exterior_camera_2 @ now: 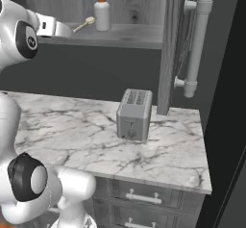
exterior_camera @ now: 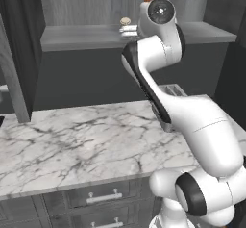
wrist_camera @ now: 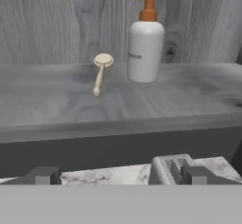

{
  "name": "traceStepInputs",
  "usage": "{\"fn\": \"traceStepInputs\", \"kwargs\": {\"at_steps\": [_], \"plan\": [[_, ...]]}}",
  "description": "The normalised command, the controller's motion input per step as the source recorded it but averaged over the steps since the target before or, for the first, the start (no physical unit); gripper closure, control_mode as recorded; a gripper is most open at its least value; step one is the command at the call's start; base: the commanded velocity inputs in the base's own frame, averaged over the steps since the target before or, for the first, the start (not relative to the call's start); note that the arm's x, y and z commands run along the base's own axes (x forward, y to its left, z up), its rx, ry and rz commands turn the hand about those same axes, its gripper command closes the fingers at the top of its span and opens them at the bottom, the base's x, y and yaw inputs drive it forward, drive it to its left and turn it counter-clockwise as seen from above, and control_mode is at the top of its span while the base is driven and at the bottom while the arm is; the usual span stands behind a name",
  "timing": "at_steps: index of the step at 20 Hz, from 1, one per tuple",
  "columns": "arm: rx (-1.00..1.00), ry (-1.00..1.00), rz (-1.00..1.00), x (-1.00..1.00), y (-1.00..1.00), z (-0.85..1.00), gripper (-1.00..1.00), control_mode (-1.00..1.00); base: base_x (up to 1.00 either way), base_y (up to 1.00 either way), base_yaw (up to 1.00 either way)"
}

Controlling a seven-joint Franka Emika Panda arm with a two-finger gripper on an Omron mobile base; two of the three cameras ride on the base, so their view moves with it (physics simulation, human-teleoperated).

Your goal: Locate and retrieve the dish brush and soap dispenser from the cabinet. Place them next to the sink.

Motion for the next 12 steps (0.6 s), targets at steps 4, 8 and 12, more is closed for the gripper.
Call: {"fn": "traceStepInputs", "kwargs": {"at_steps": [4,8,12], "plan": [[-0.01,0.06,-0.01,0.70,0.07,0.18,-1.00,-1.00,0.00,0.00,0.00],[0.00,0.14,0.03,0.77,0.01,0.23,-1.00,-1.00,0.00,0.00,0.00],[-0.05,0.14,0.03,0.68,0.05,0.04,-1.00,-1.00,0.00,0.00,0.00]]}}
